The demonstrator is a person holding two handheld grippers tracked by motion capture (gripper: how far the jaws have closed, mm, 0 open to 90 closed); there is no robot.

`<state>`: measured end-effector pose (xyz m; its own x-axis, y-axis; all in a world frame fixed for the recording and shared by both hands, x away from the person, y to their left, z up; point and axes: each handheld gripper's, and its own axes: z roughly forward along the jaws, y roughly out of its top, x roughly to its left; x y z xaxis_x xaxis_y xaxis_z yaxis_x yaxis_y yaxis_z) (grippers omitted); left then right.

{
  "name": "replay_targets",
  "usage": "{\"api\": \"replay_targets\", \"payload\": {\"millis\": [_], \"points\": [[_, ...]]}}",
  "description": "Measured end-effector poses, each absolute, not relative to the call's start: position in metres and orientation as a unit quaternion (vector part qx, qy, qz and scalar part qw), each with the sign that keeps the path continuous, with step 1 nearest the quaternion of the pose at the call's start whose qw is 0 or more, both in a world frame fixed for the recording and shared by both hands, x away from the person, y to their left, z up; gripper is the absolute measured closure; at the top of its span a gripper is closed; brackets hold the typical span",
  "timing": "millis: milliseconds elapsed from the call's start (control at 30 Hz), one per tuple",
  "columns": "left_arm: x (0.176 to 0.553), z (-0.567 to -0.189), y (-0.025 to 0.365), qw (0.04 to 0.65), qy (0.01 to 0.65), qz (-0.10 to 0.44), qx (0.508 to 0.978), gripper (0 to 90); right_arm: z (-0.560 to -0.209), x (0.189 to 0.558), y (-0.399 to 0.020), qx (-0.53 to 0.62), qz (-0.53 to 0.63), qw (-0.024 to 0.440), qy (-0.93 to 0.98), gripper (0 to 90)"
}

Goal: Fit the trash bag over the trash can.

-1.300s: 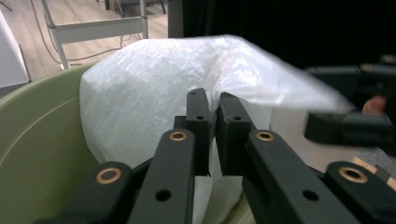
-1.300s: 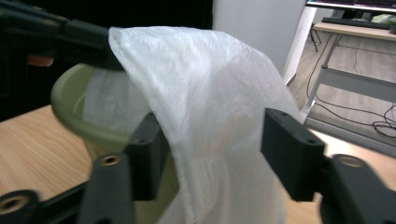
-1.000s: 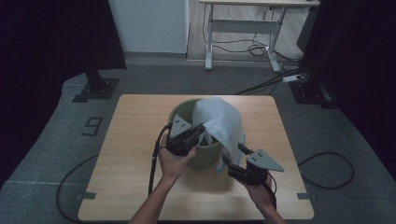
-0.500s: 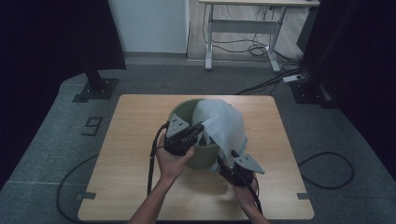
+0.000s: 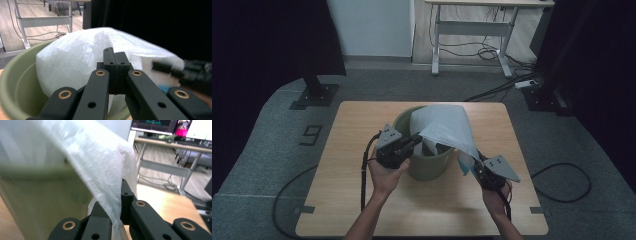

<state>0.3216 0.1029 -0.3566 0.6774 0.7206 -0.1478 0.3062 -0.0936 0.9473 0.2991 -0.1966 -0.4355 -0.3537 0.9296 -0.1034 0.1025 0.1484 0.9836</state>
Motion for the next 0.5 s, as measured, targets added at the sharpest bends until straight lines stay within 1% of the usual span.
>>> {"api": "replay_targets", "payload": {"millis": [33,67,100,133,167,200,300,333,367,400,433,467,500], "points": [[0.322,-0.357,0.103,0.570,0.358,0.182,0.717,89.6,-0.435,0.299,-0.197,0.402,0.514,0.402,0.642,88.3],[0.322,-0.359,0.112,0.571,0.362,0.178,0.714,89.5,-0.422,0.300,-0.199,0.394,0.523,0.403,0.639,88.4],[0.322,-0.359,0.112,0.571,0.362,0.178,0.714,89.5,-0.422,0.300,-0.199,0.394,0.523,0.403,0.639,88.4],[0.323,-0.361,0.119,0.569,0.366,0.179,0.714,89.5,-0.410,0.301,-0.197,0.381,0.529,0.404,0.642,88.4],[0.323,-0.361,0.119,0.569,0.366,0.179,0.714,89.5,-0.410,0.301,-0.197,0.381,0.529,0.404,0.642,88.4],[0.324,-0.364,0.126,0.567,0.373,0.180,0.712,89.4,-0.399,0.301,-0.192,0.364,0.532,0.408,0.647,88.4],[0.325,-0.367,0.132,0.574,0.375,0.178,0.706,87.9,-0.390,0.302,-0.185,0.353,0.537,0.407,0.649,88.4],[0.325,-0.367,0.134,0.579,0.373,0.178,0.703,86.0,-0.387,0.302,-0.182,0.347,0.539,0.405,0.652,88.4],[0.325,-0.368,0.136,0.582,0.371,0.179,0.702,81.7,-0.384,0.303,-0.177,0.341,0.539,0.404,0.655,88.4],[0.323,-0.366,0.137,0.582,0.364,0.183,0.704,74.4,-0.381,0.303,-0.168,0.328,0.536,0.405,0.664,88.4],[0.323,-0.366,0.137,0.582,0.364,0.183,0.704,71.6,-0.381,0.303,-0.168,0.328,0.536,0.405,0.664,88.4],[0.319,-0.364,0.136,0.580,0.360,0.199,0.703,71.6,-0.380,0.304,-0.165,0.324,0.534,0.404,0.668,88.4],[0.318,-0.362,0.136,0.578,0.357,0.204,0.705,63.3,-0.379,0.305,-0.159,0.316,0.529,0.402,0.678,88.4]]}}
